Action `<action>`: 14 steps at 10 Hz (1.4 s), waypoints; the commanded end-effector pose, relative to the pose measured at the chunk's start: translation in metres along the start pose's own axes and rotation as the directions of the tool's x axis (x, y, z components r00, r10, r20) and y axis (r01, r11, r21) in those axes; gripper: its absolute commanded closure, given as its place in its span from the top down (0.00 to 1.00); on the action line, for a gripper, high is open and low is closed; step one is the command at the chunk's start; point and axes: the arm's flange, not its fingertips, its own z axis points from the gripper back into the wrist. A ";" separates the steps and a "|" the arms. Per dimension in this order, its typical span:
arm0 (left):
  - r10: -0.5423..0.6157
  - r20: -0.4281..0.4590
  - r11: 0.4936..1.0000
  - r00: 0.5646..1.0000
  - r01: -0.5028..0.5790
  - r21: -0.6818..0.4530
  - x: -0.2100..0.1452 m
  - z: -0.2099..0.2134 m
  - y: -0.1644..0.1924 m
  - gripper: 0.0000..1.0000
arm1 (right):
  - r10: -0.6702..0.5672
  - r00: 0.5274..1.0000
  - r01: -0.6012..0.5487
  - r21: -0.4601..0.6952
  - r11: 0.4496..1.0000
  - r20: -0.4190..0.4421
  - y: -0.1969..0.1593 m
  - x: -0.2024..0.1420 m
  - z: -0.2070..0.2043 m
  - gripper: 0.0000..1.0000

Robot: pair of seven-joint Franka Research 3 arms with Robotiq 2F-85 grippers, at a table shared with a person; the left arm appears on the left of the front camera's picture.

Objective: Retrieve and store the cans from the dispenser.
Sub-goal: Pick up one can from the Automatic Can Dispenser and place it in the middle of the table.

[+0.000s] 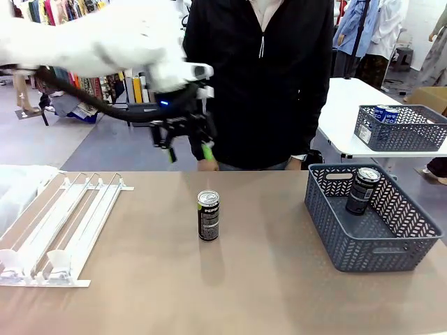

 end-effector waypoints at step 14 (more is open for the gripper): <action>0.720 0.109 0.320 0.685 -0.188 -0.929 -0.255 0.000 0.389 1.00 | 0.023 1.000 -0.023 0.019 1.000 0.021 0.001 0.003 -0.002 1.00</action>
